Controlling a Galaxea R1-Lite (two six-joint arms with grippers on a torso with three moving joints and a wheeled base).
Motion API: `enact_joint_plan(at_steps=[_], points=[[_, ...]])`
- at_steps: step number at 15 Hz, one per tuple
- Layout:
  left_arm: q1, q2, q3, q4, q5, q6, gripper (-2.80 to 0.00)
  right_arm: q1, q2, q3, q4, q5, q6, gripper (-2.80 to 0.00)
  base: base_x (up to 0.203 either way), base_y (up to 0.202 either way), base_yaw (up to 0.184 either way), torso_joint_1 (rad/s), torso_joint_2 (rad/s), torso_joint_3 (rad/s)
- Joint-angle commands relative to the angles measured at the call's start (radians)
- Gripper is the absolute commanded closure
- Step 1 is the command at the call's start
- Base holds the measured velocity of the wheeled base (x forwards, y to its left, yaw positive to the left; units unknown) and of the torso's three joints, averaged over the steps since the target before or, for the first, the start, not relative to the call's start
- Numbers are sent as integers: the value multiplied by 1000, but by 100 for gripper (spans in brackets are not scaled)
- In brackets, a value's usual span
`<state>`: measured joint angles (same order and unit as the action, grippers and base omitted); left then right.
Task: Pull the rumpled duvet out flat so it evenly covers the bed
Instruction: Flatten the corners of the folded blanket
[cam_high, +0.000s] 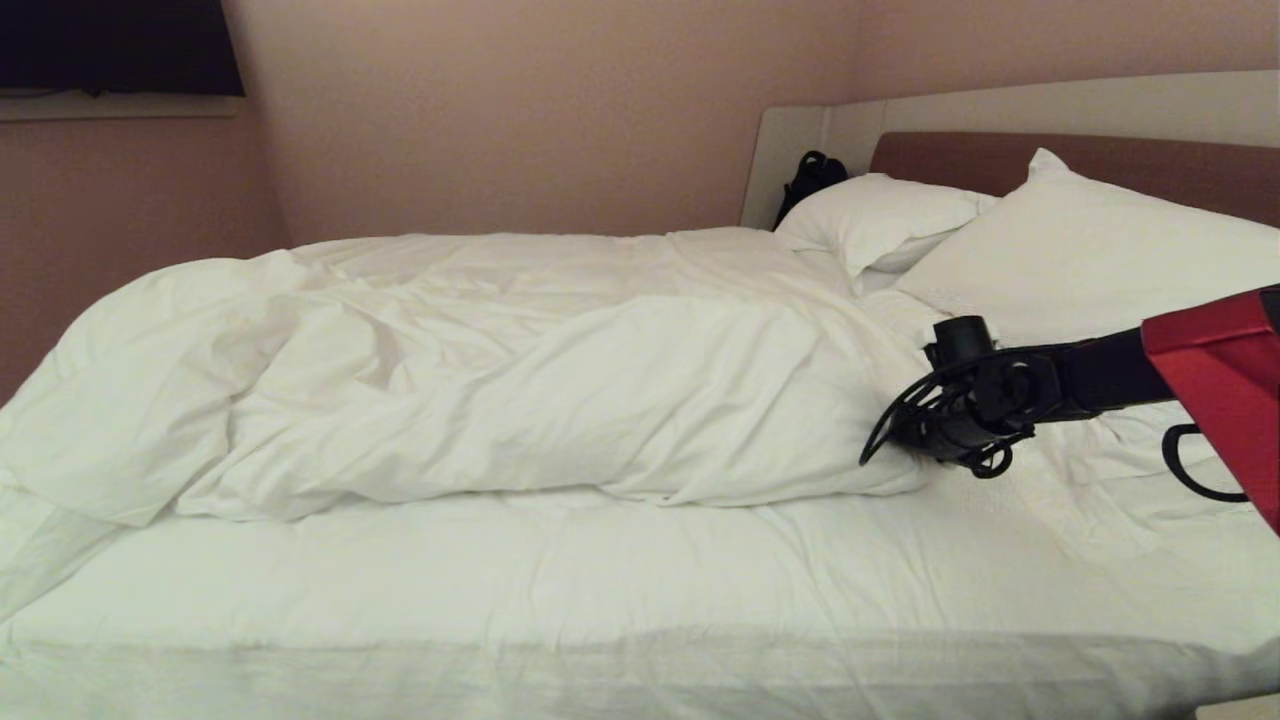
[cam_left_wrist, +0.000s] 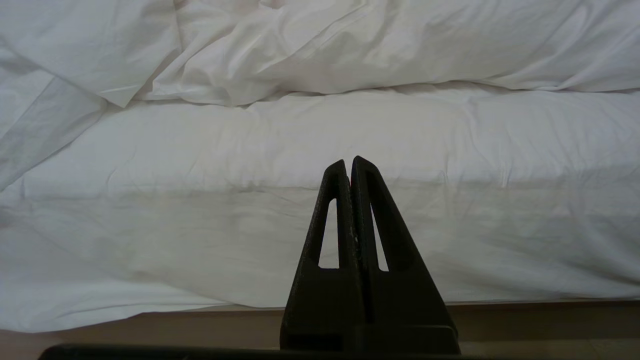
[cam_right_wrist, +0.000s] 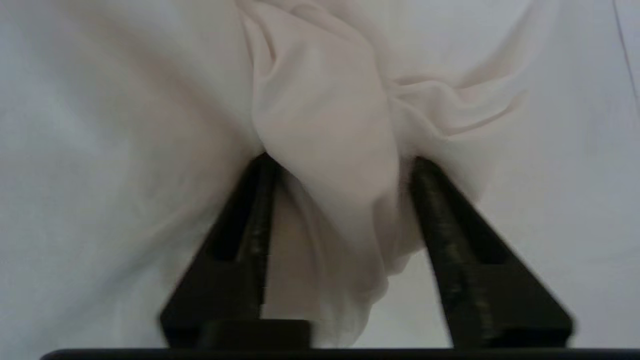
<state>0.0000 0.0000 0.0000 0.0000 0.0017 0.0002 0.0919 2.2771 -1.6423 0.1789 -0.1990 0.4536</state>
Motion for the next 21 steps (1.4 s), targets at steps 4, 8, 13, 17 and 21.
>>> enact_joint_plan(at_steps=[4,8,13,17,21], points=[[0,0,0,-2,0,0,0,29,-177,6,8,19,6,-280,0,0,0,0,0,0],[0,0,0,-2,0,0,0,86,-302,-38,7,22,-21,0,0,0,0,0,0,0],[0,0,0,-2,0,0,0,100,-161,-256,-1,60,-37,0,0,0,0,0,0,0],[0,0,0,0,0,0,0,110,-42,-298,-136,104,-106,0,0,0,0,0,0,0],[0,0,0,-2,0,0,0,117,-8,-298,-192,165,-115,0,0,0,0,0,0,0]])
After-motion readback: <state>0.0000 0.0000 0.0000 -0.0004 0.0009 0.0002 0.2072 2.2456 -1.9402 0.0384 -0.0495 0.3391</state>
